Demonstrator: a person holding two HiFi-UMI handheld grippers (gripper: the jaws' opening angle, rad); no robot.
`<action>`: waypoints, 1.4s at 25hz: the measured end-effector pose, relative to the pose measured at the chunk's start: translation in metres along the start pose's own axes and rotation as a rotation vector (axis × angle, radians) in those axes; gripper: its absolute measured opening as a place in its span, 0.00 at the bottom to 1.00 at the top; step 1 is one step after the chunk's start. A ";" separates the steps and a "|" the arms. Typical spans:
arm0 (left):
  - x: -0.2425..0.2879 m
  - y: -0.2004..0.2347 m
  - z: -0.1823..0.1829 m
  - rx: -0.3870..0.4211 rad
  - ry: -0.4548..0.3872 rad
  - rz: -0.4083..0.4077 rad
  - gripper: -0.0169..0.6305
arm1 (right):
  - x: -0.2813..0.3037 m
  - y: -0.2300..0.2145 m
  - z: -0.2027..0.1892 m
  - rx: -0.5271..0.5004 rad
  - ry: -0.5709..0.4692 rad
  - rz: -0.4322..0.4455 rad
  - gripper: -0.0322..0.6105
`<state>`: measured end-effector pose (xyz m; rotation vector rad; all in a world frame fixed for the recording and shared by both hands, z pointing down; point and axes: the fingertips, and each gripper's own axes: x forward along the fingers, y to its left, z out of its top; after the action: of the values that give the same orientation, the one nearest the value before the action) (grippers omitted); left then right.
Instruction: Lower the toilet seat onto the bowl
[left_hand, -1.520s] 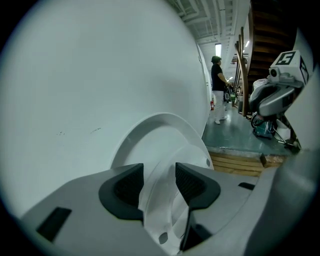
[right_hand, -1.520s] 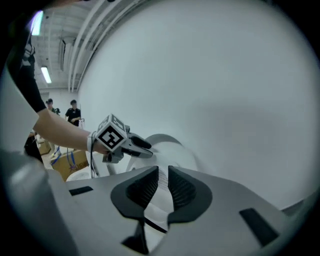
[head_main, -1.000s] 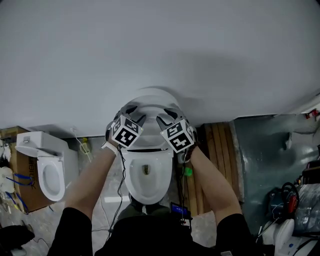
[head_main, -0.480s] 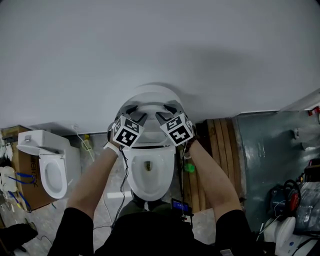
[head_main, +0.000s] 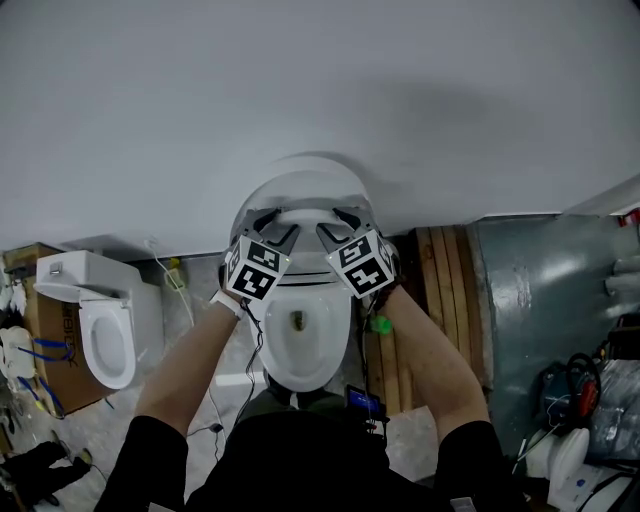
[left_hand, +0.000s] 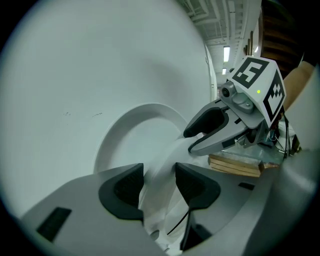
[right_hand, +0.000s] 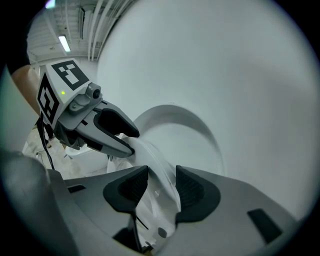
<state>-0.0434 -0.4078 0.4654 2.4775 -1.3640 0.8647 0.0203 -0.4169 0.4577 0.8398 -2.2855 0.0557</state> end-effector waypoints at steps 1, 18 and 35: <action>-0.003 -0.001 -0.001 -0.006 -0.005 -0.003 0.35 | -0.002 0.003 0.000 -0.003 -0.001 -0.001 0.35; -0.041 -0.037 -0.016 0.000 -0.036 -0.124 0.34 | -0.041 0.040 -0.015 0.002 -0.014 -0.029 0.34; -0.081 -0.077 -0.040 0.014 -0.067 -0.234 0.33 | -0.076 0.084 -0.039 -0.028 0.037 -0.054 0.34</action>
<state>-0.0292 -0.2904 0.4605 2.6300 -1.0602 0.7481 0.0364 -0.2986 0.4561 0.8786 -2.2233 0.0146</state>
